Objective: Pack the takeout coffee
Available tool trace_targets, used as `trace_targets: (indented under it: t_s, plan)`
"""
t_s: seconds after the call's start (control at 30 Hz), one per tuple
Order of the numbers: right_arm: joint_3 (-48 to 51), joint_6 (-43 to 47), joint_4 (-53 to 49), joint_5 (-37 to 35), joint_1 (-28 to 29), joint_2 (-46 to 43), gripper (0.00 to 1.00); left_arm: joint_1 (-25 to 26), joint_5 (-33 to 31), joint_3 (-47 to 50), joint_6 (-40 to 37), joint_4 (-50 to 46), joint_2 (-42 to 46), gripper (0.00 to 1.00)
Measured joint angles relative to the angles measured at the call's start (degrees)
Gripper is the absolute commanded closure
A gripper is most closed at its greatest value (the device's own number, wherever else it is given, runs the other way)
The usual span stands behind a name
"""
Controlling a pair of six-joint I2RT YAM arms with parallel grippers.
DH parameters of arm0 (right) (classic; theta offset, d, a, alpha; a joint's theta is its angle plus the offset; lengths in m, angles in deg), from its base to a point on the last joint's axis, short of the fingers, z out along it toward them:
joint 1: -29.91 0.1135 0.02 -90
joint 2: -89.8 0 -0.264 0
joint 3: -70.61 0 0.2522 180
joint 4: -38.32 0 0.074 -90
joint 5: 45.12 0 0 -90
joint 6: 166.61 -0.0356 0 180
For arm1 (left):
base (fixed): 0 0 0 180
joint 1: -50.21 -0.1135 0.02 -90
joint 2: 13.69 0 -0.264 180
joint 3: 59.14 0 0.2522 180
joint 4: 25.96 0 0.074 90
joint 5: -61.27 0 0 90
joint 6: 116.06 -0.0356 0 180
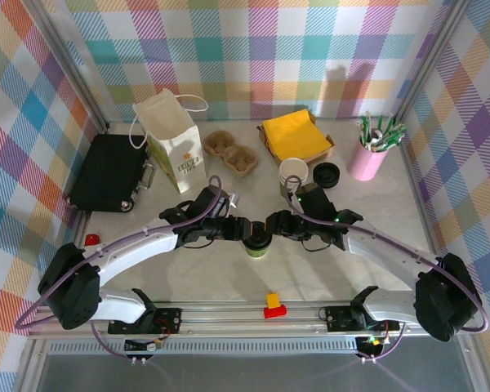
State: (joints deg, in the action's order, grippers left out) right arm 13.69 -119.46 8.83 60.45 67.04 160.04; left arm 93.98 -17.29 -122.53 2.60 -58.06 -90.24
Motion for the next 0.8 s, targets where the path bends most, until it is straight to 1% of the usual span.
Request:
trace_targets:
  t_s: [0.1, 0.17, 0.27, 0.37, 0.4, 0.43, 0.47, 0.67, 0.7, 0.73, 0.8]
  plan:
    - [-1.9, 0.6, -2.2, -0.5, 0.0, 0.0, 0.49, 0.0, 0.0, -1.1, 0.1, -2.2, -0.1, 0.39]
    - [-3.2, 1.3, -3.4, -0.8, 0.0, 0.0, 0.45, 0.1, 0.0, -1.9, 0.2, -4.0, -0.1, 0.38]
    - [-4.9, 1.9, -5.7, -2.4, 0.0, -0.9, 0.37, 0.1, -0.2, -3.1, 0.3, -6.1, 0.1, 0.36]
    - [-6.3, 2.5, -8.0, -4.7, 0.0, -3.3, 0.32, 0.1, -1.1, -4.7, 0.2, -8.5, 1.8, 0.34]
    - [-6.6, 2.8, -8.7, -5.5, 0.0, -4.4, 0.30, 0.1, -1.6, -5.3, 0.2, -9.4, 2.9, 0.33]
    - [-6.9, 3.1, -9.2, -6.3, 0.0, -5.5, 0.20, 0.1, -2.2, -6.0, 0.2, -10.4, 4.3, 0.33]
    - [-7.0, 3.3, -9.7, -7.2, 0.0, -6.7, 0.17, 0.1, -2.8, -6.6, 0.2, -11.0, 5.9, 0.32]
    - [-7.2, 3.5, -13.0, -13.9, 0.0, -11.6, 0.08, 0.0, -6.6, -9.7, 0.2, -14.6, 14.4, 0.32]
    - [-7.2, 4.0, -13.5, -14.5, 0.0, -12.0, 0.06, 0.0, -6.8, -10.1, 0.2, -14.7, 15.6, 0.32]
    - [-7.2, 4.5, -14.0, -15.0, 0.0, -12.5, 0.00, -0.1, -7.0, -10.3, 0.2, -14.7, 16.5, 0.32]
    - [-7.4, 4.8, -15.6, -16.0, 0.0, -13.2, 0.01, -0.1, -7.2, -11.0, 0.2, -14.9, 17.7, 0.33]
